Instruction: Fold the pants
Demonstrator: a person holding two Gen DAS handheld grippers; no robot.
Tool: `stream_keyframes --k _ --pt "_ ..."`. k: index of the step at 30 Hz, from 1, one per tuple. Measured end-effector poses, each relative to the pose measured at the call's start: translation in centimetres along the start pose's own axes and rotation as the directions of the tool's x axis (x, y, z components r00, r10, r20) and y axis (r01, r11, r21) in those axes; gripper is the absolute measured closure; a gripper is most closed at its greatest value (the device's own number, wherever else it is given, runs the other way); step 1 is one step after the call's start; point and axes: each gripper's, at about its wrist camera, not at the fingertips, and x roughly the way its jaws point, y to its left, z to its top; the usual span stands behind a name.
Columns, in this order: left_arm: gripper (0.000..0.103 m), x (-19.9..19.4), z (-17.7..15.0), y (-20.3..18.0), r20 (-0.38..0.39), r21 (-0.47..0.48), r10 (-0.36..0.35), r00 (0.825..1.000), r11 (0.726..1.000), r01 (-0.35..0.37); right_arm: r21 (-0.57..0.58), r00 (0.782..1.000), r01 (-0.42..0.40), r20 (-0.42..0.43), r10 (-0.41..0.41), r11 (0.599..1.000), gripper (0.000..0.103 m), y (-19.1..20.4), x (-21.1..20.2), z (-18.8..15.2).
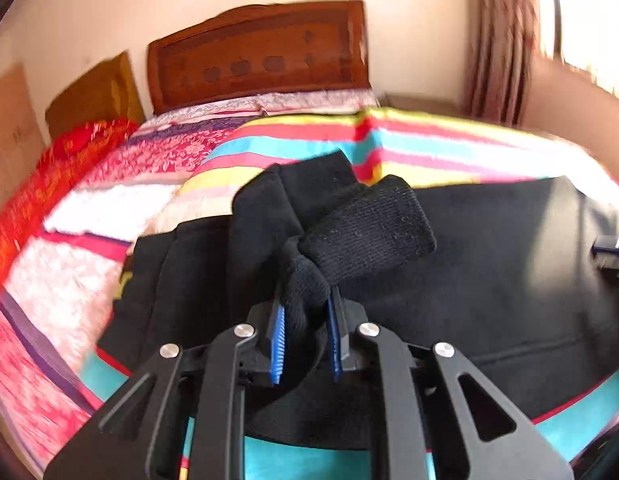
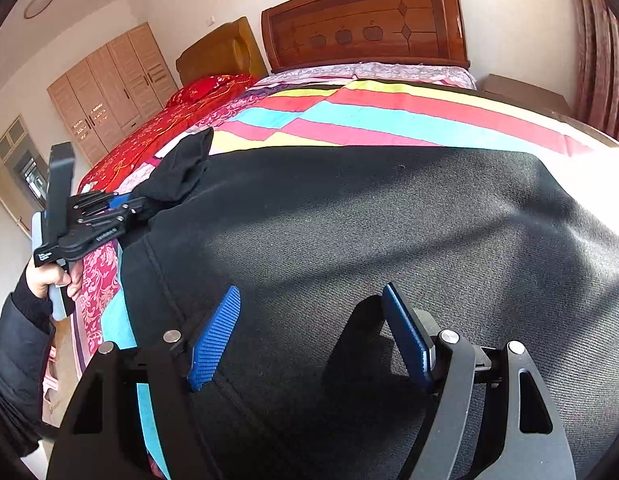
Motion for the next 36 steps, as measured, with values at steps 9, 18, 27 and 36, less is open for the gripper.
stream_keyframes --k 9,18,27,36 --pt "0.085 1.2 -6.2 17.5 0.135 -0.750 -0.242 0.961 0.609 0.259 0.020 1.000 -0.012 -0.009 0.012 1.000 0.031 -0.4 0.3 0.2" --pt "0.027 0.9 -9.0 18.6 0.289 -0.811 -0.267 0.919 0.443 0.383 -0.076 1.000 0.014 -0.008 -0.014 0.997 0.031 1.6 -0.2 0.0" --pt "0.086 0.9 -8.1 18.1 0.193 -0.799 -0.186 0.963 0.541 0.264 -0.348 1.000 -0.001 -0.021 -0.007 0.937 0.030 7.8 -0.1 -1.8" --pt "0.089 1.5 -9.1 19.1 0.153 -0.822 -0.199 0.968 0.518 0.236 -0.485 0.998 -0.046 -0.067 0.015 0.873 0.050 10.0 -0.2 -3.9"
